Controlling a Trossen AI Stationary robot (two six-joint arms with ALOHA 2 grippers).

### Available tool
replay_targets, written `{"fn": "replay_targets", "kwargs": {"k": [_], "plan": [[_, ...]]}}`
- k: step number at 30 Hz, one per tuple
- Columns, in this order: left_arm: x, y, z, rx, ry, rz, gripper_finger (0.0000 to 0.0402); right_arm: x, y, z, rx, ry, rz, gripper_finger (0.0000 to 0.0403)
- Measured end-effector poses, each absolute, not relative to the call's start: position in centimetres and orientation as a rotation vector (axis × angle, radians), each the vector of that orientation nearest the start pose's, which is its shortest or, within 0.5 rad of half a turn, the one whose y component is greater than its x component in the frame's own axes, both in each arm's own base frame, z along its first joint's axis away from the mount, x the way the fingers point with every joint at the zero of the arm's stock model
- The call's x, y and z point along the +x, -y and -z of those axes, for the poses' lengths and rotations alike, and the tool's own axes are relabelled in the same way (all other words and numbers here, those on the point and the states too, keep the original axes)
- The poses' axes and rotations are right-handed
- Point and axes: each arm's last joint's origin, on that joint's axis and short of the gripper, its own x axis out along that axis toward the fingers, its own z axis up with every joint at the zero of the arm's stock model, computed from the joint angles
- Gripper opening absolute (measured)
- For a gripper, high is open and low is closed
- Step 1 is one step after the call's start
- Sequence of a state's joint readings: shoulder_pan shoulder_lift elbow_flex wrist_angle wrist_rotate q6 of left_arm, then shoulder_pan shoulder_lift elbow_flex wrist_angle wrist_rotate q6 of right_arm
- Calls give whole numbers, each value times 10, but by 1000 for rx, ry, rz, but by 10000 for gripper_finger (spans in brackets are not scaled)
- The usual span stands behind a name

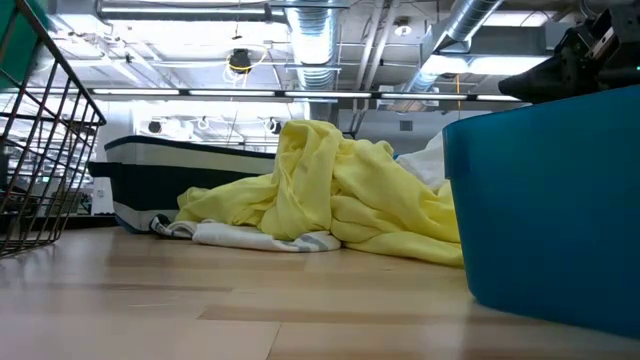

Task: Pick & Place Cloths
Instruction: Put the light blue short into the wire basket

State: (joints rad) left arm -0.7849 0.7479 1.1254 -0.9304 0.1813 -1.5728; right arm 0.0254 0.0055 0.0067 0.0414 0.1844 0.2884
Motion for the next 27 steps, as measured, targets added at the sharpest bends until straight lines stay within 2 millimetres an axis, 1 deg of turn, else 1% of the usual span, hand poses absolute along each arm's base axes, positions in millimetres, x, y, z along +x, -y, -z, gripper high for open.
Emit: {"fn": "replay_targets", "kwargs": {"k": [3, 5, 8, 13, 16, 20, 23, 27], "plan": [[72, 78, -383, -1221, -1137, 246, 0, 97, 3, -169, 291, 65, 152, 0], [69, 74, -381, -1198, -1142, 185, 0, 97, 3, -169, 290, 65, 152, 0], [68, 72, -372, -1132, -1177, 53, 0, 97, 3, -169, 290, 65, 152, 0], [73, 77, -354, -986, -1349, -159, 0, 97, 3, -169, 291, 65, 152, 0], [83, 87, -347, -918, -1367, -230, 0, 97, 3, -169, 291, 65, 152, 0], [105, 105, -334, -825, -1347, -339, 0, 97, 3, -169, 291, 65, 152, 0], [121, 120, -320, -755, -1369, -425, 0, 97, 3, -169, 292, 64, 151, 0], [145, 143, -296, -667, -1382, -518, 0, 97, 3, -169, 292, 65, 152, 0]]}}
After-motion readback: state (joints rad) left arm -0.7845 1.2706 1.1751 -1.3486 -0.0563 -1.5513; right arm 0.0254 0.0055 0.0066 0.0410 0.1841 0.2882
